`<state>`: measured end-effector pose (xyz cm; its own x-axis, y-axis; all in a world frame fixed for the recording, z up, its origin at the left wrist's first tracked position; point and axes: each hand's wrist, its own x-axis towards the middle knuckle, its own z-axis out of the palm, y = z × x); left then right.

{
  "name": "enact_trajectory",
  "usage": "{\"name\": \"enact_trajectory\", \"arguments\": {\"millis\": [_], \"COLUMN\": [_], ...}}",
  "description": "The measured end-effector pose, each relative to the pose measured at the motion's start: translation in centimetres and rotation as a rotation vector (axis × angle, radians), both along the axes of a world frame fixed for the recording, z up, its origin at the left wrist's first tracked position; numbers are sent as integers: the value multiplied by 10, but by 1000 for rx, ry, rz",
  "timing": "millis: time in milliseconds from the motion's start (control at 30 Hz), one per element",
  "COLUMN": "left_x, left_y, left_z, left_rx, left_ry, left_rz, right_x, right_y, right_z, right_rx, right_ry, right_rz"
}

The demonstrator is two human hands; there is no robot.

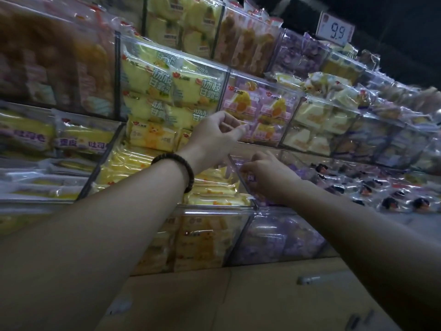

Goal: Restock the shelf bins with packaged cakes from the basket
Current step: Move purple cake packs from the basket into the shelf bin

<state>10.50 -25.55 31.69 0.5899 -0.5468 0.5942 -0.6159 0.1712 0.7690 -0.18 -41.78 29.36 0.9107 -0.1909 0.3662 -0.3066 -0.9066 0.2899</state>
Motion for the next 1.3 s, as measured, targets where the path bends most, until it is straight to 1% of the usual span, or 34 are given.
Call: {"name": "enact_trajectory", "arguments": {"millis": [133,200,300,367,433,467,500,567,633,733,800,867,933,1033,1100,1133,1200,1233,1300], "left_x": [3,1,-14,-34,-60,-75,-90,-116,-132,-141,-139,-133,-124,-111,-102,-97,-86,-81,-73], "left_y": [-6,-4,8,25,52,68,83,112,142,181,205,224,238,253,258,258,258,257,255], "left_z": [2,1,3,11,20,21,18,-4,-40,-102,-143,-184,-225,-273,-291,-297,-308,-314,-330], "left_rx": [5,-2,-19,-72,-163,-179,-153,-11,169,452,646,835,935,1022,1101,1144,1199,1235,1331], "left_ry": [-8,-20,-88,-126,-124,-140,-179,-253,-236,-210,-184,-81,-18,69,179,198,151,94,-10], "left_rz": [13,22,-14,-82,-148,-180,-207,-255,-285,-261,-236,-229,-207,-170,-177,-189,-195,-186,-178], "right_x": [2,-9,-41,-66,-89,-99,-109,-126,-138,-147,-147,-144,-140,-131,-123,-117,-103,-96,-84], "right_y": [0,3,13,22,37,46,57,83,109,142,164,182,198,218,229,232,238,239,238], "right_z": [7,14,19,16,11,7,3,-8,-27,-70,-106,-145,-183,-239,-277,-296,-329,-345,-376], "right_rx": [106,174,209,211,209,209,220,256,305,480,593,700,774,842,871,875,858,822,732], "right_ry": [11,-29,-141,-233,-351,-415,-473,-548,-564,-558,-512,-425,-284,13,252,367,588,669,721], "right_rz": [-22,-21,-13,8,87,136,184,262,334,363,314,249,179,80,30,14,-12,-15,4]}}
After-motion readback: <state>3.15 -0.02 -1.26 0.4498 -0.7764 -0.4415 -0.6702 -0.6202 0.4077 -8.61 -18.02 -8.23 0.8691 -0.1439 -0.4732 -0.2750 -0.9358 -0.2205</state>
